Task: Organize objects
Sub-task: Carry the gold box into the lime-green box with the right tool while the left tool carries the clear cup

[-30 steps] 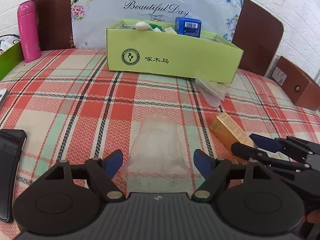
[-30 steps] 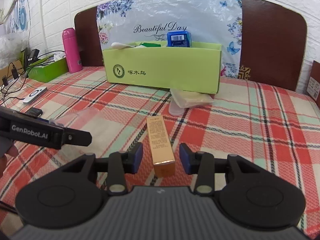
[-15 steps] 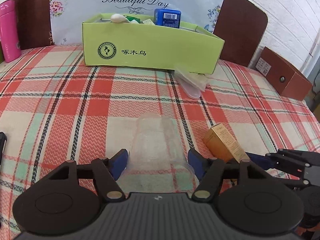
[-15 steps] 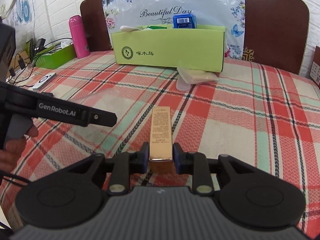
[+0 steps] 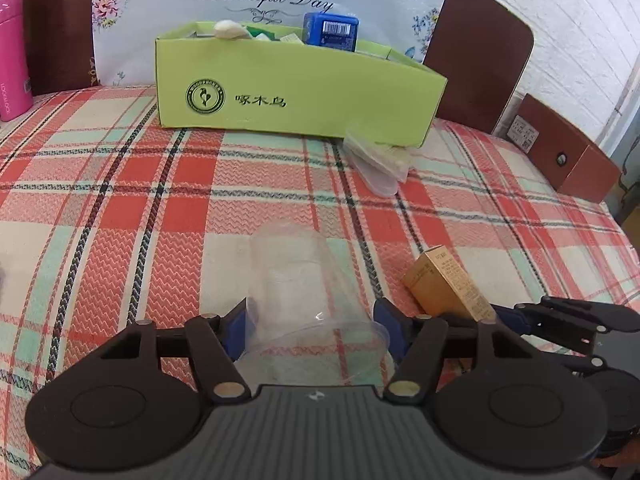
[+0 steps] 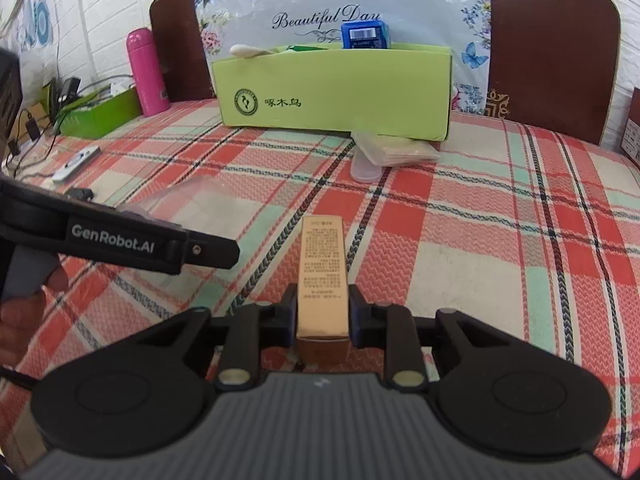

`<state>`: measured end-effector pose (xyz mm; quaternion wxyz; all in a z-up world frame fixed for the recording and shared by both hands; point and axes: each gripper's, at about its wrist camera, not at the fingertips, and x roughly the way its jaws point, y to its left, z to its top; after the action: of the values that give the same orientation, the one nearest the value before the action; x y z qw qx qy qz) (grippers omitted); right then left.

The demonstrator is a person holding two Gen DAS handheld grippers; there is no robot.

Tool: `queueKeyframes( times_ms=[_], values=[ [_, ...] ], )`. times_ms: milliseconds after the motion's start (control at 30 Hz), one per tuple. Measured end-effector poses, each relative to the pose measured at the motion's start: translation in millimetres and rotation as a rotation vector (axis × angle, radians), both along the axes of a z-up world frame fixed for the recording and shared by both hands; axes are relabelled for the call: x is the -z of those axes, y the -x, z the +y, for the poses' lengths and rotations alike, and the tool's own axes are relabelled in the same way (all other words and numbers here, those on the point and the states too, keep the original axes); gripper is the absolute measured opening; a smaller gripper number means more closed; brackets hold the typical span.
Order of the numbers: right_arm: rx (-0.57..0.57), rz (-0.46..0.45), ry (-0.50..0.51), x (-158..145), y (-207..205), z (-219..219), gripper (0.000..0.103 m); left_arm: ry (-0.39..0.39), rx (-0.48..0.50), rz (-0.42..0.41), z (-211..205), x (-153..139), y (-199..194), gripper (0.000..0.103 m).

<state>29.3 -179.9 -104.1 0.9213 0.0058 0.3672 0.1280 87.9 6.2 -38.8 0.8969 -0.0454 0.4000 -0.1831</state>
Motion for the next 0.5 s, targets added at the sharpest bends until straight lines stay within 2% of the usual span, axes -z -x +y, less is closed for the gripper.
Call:
queueKeyframes(
  times_ms=[100,267,500],
  values=[
    [0.014,-0.016,-0.039,-9.7,-0.7,-4.3,0.023,0.023,0.005,-0.049,2.2,-17.0,1.1,0.066],
    [0.035,-0.119,-0.074,-44.1,-12.3,-13.5,0.023,0.069,0.001,-0.165,3.8,-59.1,-7.3,0.066],
    [0.073,-0.260,-0.110,-93.5,-57.7,-20.0,0.023,0.125,-0.048,-0.309,-4.1,-114.6,-43.9,0.068]
  ],
)
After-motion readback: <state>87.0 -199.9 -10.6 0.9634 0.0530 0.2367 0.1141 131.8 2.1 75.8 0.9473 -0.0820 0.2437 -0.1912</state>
